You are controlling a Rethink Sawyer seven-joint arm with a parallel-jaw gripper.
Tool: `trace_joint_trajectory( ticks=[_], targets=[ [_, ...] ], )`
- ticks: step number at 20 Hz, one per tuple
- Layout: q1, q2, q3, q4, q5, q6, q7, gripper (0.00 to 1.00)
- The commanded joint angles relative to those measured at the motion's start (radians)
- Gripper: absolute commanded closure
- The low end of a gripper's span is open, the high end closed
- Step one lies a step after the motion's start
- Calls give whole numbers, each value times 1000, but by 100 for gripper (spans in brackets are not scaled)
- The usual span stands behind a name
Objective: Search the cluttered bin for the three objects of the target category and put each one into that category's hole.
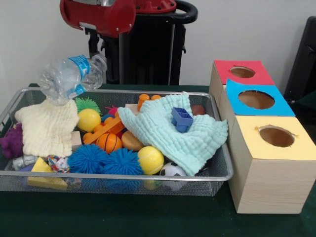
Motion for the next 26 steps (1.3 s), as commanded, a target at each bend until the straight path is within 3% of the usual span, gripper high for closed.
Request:
trace_joint_trajectory(
  ticks=[1,10,16,26],
  targets=[
    [-68,64,134,156,167,133,187,100],
    [-79,90,174,203,286,116,162,100],
    [-55,98,171,244,327,37,168,100],
    [-15,84,173,292,400,13,217,100]
  ],
)
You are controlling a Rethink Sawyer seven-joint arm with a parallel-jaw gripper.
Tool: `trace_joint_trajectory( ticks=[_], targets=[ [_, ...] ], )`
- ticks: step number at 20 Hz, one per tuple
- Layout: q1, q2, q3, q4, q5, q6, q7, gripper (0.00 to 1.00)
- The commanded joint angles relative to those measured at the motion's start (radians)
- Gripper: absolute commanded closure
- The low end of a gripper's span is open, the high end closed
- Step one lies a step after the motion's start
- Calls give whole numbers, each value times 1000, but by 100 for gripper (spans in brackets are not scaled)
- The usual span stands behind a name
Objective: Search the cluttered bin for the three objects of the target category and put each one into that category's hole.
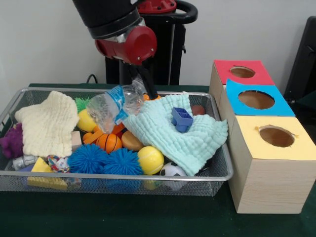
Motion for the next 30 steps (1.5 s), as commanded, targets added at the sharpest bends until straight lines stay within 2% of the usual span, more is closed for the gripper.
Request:
trace_joint_trajectory(
  ticks=[1,16,22,30],
  targets=[
    [36,20,91,130,80,7,223,100],
    [112,-74,58,158,161,117,323,100],
    [120,-100,52,169,188,176,354,100],
    [100,-103,83,227,279,213,309,100]
  ],
)
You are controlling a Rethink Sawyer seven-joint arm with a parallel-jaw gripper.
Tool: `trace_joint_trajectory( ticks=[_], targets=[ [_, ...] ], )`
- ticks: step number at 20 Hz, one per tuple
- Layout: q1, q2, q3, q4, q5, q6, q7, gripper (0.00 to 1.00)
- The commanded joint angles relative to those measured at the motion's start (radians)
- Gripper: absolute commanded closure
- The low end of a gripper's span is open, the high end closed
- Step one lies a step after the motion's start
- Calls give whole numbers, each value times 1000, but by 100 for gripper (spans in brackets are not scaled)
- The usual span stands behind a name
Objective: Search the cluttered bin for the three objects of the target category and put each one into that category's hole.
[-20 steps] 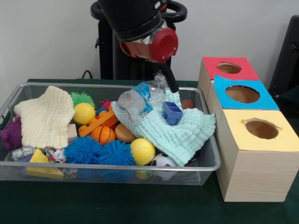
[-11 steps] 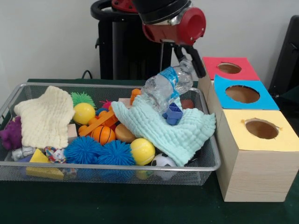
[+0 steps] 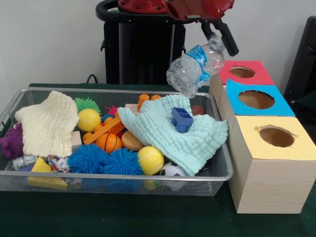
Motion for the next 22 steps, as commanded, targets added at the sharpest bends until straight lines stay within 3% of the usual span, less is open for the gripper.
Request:
trace_joint_trajectory(
  ticks=[1,13,22],
  targets=[
    [-18,6,80,146,93,95,246,100],
    [-7,64,100,188,191,-11,157,100],
    [-8,99,126,196,264,7,154,100]
  ],
)
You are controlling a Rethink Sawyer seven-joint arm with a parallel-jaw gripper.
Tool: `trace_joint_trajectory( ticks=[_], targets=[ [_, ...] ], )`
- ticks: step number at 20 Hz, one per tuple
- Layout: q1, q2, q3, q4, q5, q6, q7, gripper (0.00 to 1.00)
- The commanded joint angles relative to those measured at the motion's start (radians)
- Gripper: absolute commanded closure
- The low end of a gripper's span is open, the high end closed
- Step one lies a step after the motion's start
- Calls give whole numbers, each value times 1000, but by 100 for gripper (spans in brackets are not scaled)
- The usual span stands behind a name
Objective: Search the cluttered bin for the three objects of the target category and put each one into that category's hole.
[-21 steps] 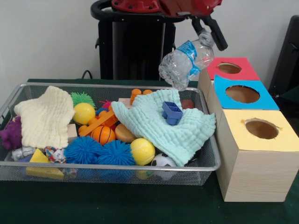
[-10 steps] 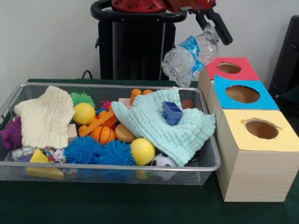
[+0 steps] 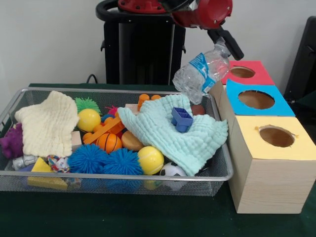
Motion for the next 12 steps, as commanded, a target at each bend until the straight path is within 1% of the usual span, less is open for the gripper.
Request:
trace_joint_trajectory(
  ticks=[1,4,12],
  targets=[
    [-9,68,125,129,102,-2,147,100],
    [-3,68,126,139,121,-5,141,100],
    [27,52,144,151,177,-20,173,100]
  ],
)
